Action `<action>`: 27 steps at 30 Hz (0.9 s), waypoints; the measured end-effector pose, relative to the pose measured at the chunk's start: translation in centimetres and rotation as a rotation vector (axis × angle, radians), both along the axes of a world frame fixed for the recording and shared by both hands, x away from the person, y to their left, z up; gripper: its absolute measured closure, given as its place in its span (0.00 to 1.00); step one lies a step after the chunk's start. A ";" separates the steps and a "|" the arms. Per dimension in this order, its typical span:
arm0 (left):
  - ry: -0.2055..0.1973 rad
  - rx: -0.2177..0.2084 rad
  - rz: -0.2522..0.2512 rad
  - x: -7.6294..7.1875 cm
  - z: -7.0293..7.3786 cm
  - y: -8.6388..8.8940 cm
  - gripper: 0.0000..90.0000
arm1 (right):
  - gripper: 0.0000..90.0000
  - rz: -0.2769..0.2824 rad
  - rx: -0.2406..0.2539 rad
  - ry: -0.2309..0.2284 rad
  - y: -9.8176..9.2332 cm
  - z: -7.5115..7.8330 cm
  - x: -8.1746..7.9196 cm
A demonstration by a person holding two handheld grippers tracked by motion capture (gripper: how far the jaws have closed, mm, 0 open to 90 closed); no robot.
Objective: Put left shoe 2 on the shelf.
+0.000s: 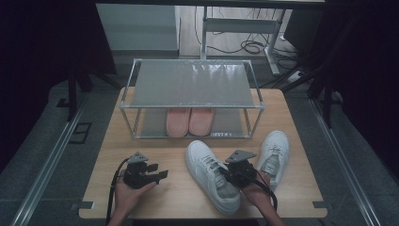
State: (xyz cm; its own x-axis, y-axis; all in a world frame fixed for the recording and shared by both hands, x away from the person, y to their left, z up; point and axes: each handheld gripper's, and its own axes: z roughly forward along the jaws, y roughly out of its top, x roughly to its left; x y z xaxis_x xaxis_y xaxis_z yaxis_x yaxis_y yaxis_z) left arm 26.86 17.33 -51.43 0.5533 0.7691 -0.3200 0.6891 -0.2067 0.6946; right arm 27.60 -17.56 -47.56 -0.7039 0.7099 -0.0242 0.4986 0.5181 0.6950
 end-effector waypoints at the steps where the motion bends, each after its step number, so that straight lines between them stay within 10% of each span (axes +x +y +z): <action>1: 0.001 -0.001 0.000 0.0 0.0 0.0 0.48 | 0.89 -0.002 0.005 -0.001 0.0 0.0 0.0; 27: 0.001 -0.003 0.003 0.0 0.0 0.1 0.48 | 0.91 0.047 0.219 -0.031 -0.3 2.1 -0.3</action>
State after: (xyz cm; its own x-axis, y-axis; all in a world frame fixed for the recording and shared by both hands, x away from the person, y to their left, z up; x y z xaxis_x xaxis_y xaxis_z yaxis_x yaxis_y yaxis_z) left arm 26.86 17.42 -51.41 0.5508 0.7698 -0.3226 0.6904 -0.2029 0.6944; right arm 27.31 -17.90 -45.42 -0.7377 0.6669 0.1051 0.4543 0.3752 0.8080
